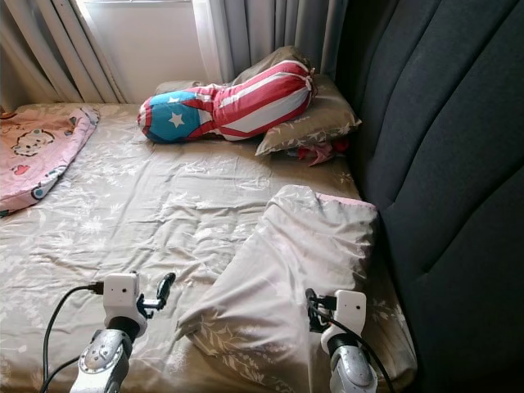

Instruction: Clean up the room

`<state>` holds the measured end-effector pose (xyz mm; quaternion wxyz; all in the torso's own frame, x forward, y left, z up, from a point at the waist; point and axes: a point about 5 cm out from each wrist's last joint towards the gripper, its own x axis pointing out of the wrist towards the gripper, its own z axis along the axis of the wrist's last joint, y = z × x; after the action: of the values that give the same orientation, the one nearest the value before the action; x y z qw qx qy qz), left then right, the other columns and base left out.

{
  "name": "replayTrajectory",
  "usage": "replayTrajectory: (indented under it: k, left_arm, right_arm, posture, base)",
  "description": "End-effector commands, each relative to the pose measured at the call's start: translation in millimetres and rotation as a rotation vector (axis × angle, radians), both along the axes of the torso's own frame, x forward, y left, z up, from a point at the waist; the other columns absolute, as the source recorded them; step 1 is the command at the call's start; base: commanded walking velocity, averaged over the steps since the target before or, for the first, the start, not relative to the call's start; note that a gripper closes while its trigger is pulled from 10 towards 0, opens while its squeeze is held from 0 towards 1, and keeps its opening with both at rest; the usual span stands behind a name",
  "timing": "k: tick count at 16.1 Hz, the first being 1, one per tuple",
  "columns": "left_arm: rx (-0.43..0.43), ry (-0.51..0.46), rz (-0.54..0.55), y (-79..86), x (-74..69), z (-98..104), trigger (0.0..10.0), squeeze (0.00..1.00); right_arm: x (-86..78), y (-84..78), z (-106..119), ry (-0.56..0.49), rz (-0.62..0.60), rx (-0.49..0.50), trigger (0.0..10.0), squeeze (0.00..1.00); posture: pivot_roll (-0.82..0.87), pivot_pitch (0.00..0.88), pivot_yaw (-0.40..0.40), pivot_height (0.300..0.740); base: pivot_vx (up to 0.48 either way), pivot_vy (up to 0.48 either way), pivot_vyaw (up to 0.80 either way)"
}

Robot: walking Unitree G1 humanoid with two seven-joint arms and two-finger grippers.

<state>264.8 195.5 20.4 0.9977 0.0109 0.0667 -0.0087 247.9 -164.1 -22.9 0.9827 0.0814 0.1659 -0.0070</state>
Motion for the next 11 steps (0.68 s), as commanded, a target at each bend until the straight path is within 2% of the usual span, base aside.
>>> replayTrajectory:
  k: [1, 8, 11]
  left_arm:
    - [-0.013, 0.008, 0.004, 0.0, -1.9, -0.6, 10.0, 0.00]
    - [-0.018, 0.023, 0.006, -0.8, -2.3, 0.5, 10.0, 0.00]
    - [-0.016, 0.028, 0.010, 0.1, -2.2, -0.3, 10.0, 0.00]
  right_arm:
    - [3.3, 1.1, 3.6, -0.017, 0.005, -0.003, 10.0, 0.00]
    - [3.3, 6.1, 0.6, 0.018, 0.027, -0.016, 10.0, 0.00]
    - [3.0, 6.1, 2.3, -0.007, 0.027, -0.008, 10.0, 0.00]
  posture:
    - [-0.01, 0.000, -0.024, 0.696]
    - [-0.01, 0.000, -0.032, 0.686]
    - [0.00, 0.000, -0.035, 0.686]
  base:
    - [0.000, 0.000, 0.00]
    - [0.000, 0.000, 0.00]
    - [0.000, 0.000, 0.00]
